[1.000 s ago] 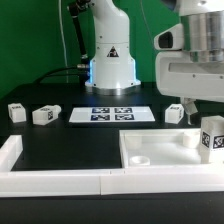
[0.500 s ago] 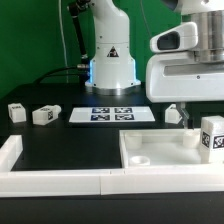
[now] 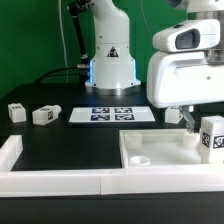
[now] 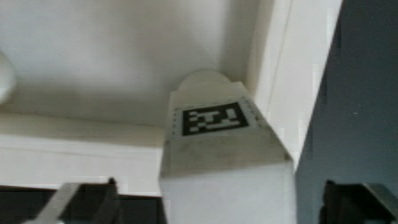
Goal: Assemble square table
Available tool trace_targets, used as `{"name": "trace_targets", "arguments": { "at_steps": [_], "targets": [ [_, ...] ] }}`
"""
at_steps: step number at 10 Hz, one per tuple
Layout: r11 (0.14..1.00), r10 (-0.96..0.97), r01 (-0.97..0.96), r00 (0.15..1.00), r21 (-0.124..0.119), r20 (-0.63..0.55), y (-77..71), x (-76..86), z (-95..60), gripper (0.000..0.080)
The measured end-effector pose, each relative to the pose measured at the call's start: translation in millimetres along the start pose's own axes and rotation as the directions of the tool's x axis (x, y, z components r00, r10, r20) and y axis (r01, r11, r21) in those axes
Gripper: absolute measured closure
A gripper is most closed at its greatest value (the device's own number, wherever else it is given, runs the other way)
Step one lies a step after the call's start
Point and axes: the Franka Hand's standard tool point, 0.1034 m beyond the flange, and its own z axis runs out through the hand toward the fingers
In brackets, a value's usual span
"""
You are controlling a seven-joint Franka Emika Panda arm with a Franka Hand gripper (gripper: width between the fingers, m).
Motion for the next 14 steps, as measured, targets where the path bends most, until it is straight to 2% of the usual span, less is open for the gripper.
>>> {"name": "trace_targets", "arguments": {
  "at_steps": [1,2,4,6,7,8,9,10,12,13,14],
  "targets": [
    [0.997,0.078,-0.078,0.997,0.0,0.0,-0.4,-0.1,0.1,0.0417],
    [0.987,0.161,-0.161,0.987,0.0,0.001,-0.6,-0.2,0.4,0.051],
    [0.93,0.368,-0.368,0.93,-0.007,-0.003,-0.6,0.0,0.6,0.0509],
    [0.812,0.583,-0.583,0.812,-0.016,-0.012,0.9,-0.1,0.7,0.0509],
    [0.684,0.73,-0.73,0.684,-0.003,-0.003,3.4,-0.4,1.0,0.0509],
    [0.516,0.856,-0.857,0.516,0.013,0.026,6.7,-1.0,1.4,0.0509],
    [0.346,0.936,-0.938,0.346,0.017,0.061,9.0,-1.6,1.4,0.0509],
    [0.234,0.969,-0.972,0.235,0.016,0.081,9.0,-2.9,1.4,0.0508],
    [0.158,0.984,-0.987,0.158,0.008,0.082,7.7,-3.8,1.6,0.0508],
    [0.129,0.988,-0.992,0.129,0.006,0.083,7.5,-3.9,2.1,0.0433],
    [0.193,0.978,-0.981,0.193,0.01,0.082,7.4,-4.1,2.3,0.0296]
  ]
}}
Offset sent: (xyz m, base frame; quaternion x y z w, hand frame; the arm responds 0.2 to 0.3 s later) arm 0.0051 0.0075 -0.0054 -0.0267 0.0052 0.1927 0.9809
